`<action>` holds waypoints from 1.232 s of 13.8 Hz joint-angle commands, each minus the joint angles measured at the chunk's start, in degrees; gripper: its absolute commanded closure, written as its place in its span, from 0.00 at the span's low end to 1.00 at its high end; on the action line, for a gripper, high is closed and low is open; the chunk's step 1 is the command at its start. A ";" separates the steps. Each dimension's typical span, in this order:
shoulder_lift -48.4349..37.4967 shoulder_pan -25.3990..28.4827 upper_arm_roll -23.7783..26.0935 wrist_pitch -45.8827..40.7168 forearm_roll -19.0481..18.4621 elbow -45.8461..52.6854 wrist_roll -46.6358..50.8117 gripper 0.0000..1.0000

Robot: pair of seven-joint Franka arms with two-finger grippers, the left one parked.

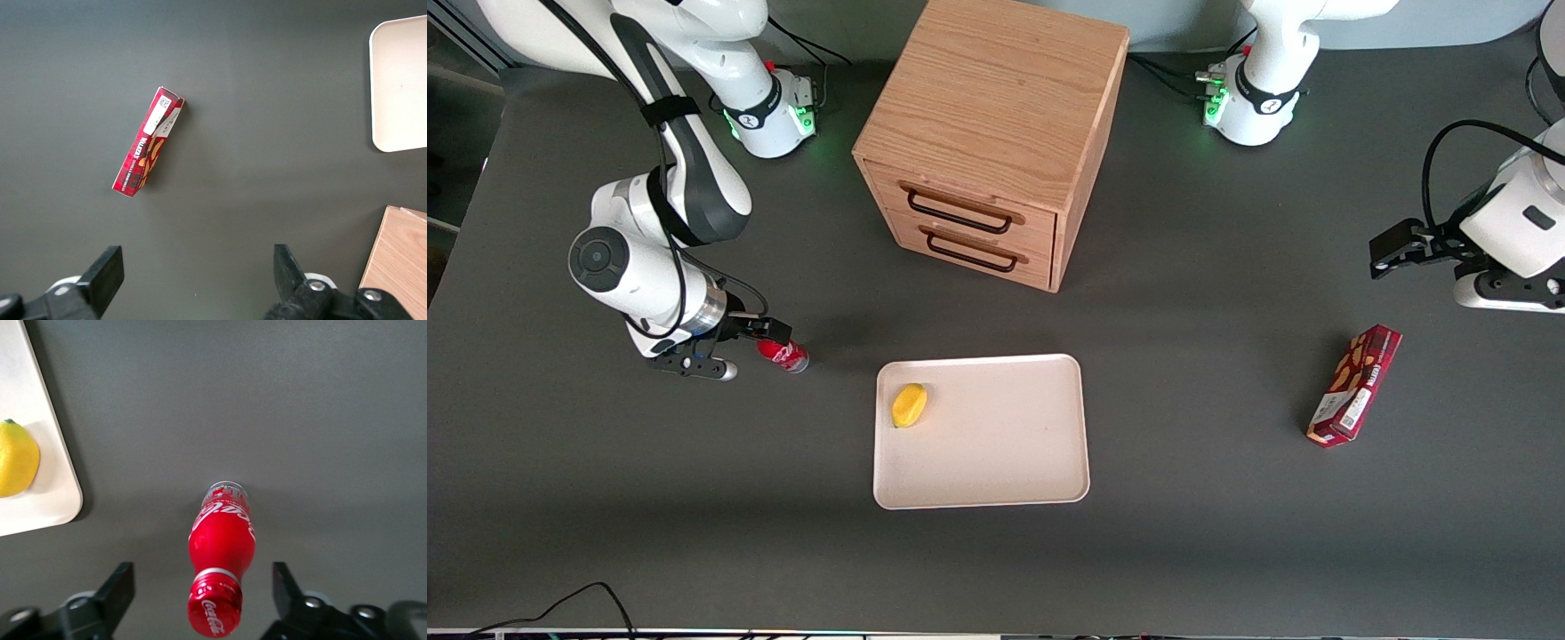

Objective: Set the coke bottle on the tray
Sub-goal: 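Close the right gripper around the bottle's neck, then lift the bottle off the table with the right gripper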

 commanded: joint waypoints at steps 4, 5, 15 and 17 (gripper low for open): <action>-1.34 -0.14 0.37 0.34 1.10 -0.69 0.79 1.00; -1.69 -0.14 0.46 0.17 1.01 -0.26 0.79 1.00; -1.01 1.61 0.81 -34.64 0.75 43.58 0.62 1.00; 5.04 4.68 0.81 -33.94 0.57 50.07 1.31 1.00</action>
